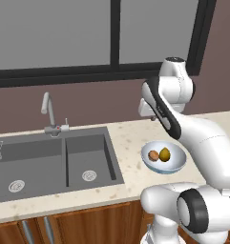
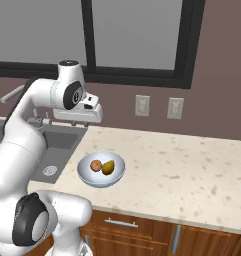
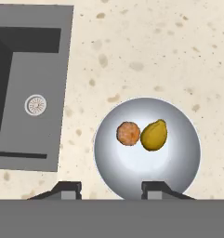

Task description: Dump the lemon and tangerine from the bowl so the bowl can be washed. Place the bowl in the sink after clearing the leftovers.

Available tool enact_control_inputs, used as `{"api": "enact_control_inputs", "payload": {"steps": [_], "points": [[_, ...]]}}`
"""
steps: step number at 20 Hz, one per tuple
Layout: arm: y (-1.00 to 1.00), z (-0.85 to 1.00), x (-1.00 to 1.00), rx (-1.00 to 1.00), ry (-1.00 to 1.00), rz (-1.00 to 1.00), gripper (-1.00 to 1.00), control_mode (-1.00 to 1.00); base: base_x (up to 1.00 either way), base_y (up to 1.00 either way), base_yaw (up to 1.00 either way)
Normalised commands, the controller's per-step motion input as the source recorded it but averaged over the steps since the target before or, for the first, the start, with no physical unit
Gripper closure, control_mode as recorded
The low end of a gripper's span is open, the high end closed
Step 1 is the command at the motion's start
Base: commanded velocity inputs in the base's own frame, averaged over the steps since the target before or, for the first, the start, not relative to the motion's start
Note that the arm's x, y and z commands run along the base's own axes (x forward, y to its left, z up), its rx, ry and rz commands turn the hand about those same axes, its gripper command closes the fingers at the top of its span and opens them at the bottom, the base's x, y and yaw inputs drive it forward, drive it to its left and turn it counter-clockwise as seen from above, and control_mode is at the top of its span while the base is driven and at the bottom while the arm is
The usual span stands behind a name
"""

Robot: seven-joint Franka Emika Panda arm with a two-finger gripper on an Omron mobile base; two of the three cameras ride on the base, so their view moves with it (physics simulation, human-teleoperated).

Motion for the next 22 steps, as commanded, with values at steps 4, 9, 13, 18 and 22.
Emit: {"api": "enact_control_inputs", "payload": {"steps": [4,9,13,18,22], "points": [[0.01,0.0,-0.01,-0.01,0.0,0.0,-1.0,-1.0,0.0,0.0,0.0],[-0.15,-0.07,-0.26,0.0,0.0,-0.07,-1.0,-1.0,0.0,0.0,0.0],[-0.91,-0.43,-0.3,0.04,0.0,-0.06,-1.0,-1.0,0.0,0.0,0.0],[-0.96,-0.74,-0.06,0.1,0.1,-0.12,-1.0,-1.0,0.0,0.0,0.0],[-0.7,-0.98,0.03,0.05,0.31,-0.1,-1.0,-1.0,0.0,0.0,0.0]]}}
